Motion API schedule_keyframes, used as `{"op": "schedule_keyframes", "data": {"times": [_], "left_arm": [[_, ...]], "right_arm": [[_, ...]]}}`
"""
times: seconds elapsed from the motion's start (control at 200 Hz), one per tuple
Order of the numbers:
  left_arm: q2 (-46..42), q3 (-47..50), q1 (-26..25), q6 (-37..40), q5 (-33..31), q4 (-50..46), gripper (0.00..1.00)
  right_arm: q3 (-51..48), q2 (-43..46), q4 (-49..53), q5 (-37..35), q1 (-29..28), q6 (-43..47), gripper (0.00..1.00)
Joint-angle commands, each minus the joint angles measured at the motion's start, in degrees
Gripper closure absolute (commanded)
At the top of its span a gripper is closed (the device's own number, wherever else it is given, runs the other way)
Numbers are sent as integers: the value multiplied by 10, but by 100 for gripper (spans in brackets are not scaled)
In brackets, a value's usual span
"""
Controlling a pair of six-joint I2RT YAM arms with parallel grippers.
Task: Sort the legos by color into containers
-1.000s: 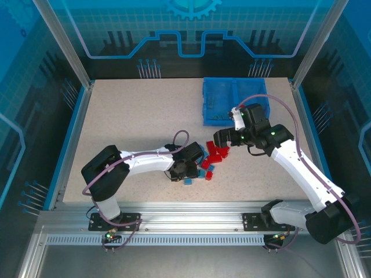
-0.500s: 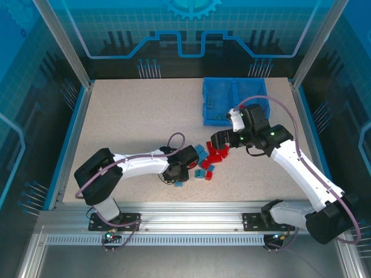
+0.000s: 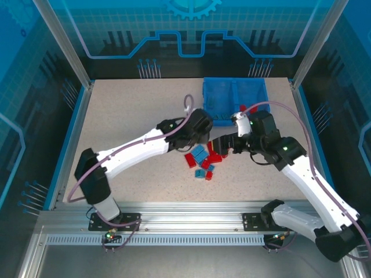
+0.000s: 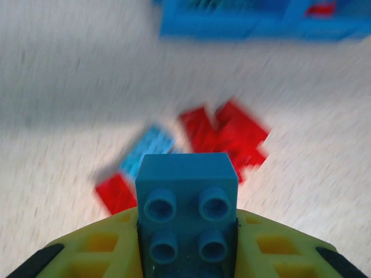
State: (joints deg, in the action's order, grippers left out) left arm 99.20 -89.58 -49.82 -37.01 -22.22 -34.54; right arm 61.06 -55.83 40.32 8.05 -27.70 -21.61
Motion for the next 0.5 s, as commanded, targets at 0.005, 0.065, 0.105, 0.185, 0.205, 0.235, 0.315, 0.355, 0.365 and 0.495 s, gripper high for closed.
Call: {"op": "schedule_keyframes", "data": {"times": [0.005,0.065,0.105,0.185,0.205,0.235,0.315,0.355,0.365,0.495], "left_arm": [[94,-89,24,112,-83,70,67],[152,-152,32,153,-106,90,67],[192,-202,40,172,-113,93,67],[266,-295,54,190,-111,88,67],[285,-318,57,193,-107,85,67],[310,-353,63,198,-99,82,66],[366,-424,69,225,-91,89,66],[392,-450,72,234,-84,98,66],[397,-455,72,235,-82,100,65],[461,-514,79,234,-70,110,58]], "right_arm": [[-19,39,-10,-106,4,-35,0],[-27,52,-10,-118,8,-39,0],[-29,57,-8,-121,10,-40,0],[-26,60,6,-123,12,-41,0],[-24,61,9,-123,12,-41,0],[-24,62,13,-122,12,-40,0],[-27,67,16,-123,13,-41,0],[-30,71,14,-123,14,-42,0],[-30,71,14,-123,14,-43,0],[-29,77,14,-119,15,-45,0]]}}
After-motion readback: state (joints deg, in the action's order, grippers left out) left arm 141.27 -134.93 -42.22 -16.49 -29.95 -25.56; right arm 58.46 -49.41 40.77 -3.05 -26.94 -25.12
